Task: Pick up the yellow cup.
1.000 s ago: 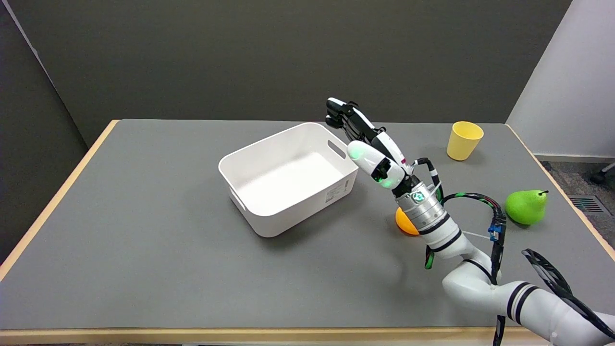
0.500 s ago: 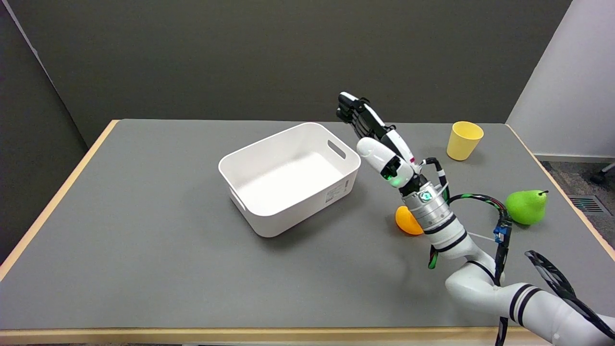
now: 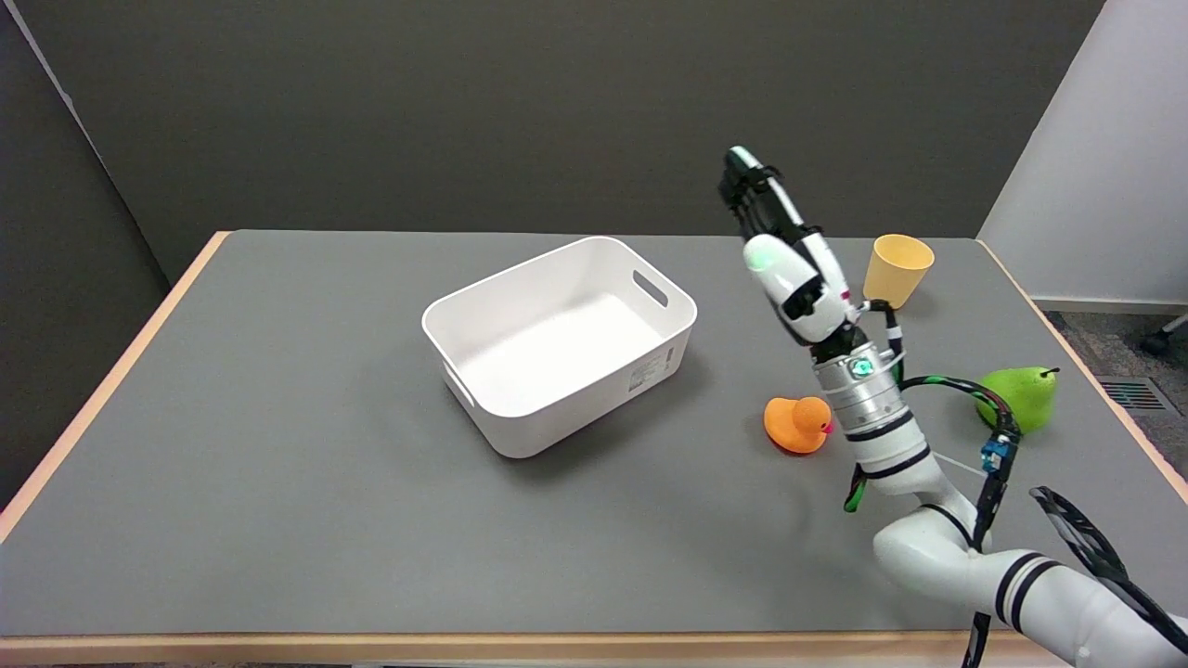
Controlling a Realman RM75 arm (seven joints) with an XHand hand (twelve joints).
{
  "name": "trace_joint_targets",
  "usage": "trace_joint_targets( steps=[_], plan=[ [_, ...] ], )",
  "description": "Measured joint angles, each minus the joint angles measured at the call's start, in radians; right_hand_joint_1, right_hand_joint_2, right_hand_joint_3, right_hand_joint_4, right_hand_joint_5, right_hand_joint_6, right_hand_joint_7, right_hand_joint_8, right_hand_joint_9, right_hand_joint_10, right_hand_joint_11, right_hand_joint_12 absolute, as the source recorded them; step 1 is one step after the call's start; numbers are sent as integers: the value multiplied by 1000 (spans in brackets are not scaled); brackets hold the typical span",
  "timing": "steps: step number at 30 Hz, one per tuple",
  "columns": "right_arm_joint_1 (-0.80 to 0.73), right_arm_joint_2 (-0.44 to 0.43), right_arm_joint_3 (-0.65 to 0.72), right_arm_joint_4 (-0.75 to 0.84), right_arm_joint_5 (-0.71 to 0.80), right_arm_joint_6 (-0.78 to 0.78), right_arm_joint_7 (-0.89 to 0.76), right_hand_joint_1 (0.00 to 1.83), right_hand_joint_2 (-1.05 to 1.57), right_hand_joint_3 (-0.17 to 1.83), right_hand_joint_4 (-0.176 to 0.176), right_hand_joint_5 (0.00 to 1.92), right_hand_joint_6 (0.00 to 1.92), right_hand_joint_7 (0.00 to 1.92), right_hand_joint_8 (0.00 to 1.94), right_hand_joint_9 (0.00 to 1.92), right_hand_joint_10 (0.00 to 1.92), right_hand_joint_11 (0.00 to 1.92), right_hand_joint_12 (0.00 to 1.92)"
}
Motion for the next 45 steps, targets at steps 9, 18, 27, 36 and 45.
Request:
trace_joint_targets(
  steps=[9, 18, 27, 36, 45],
  plan=[
    [15, 5, 40, -27, 126, -2, -130, 397, 688, 694, -146, -1, 86, -1, -1, -1, -1, -1, -1],
    [82, 9, 60, -64, 260, -53, -299, 425, 688, 668, -155, -1, 48, -1, -1, -1, -1, -1, -1],
    [153, 10, 59, -91, 397, -113, -472, 452, 689, 651, -162, -1, 8, -1, -1, -1, -1, -1, -1],
    [224, 5, 23, -144, 547, -151, -630, 490, 688, 623, -165, -1, -1, -1, -1, -1, -1, -1, -1],
    [260, -6, -1, -186, 673, -162, -788, 505, 687, 623, -169, -1, -1, -1, -1, -1, -1, -1, -1]
  ],
)
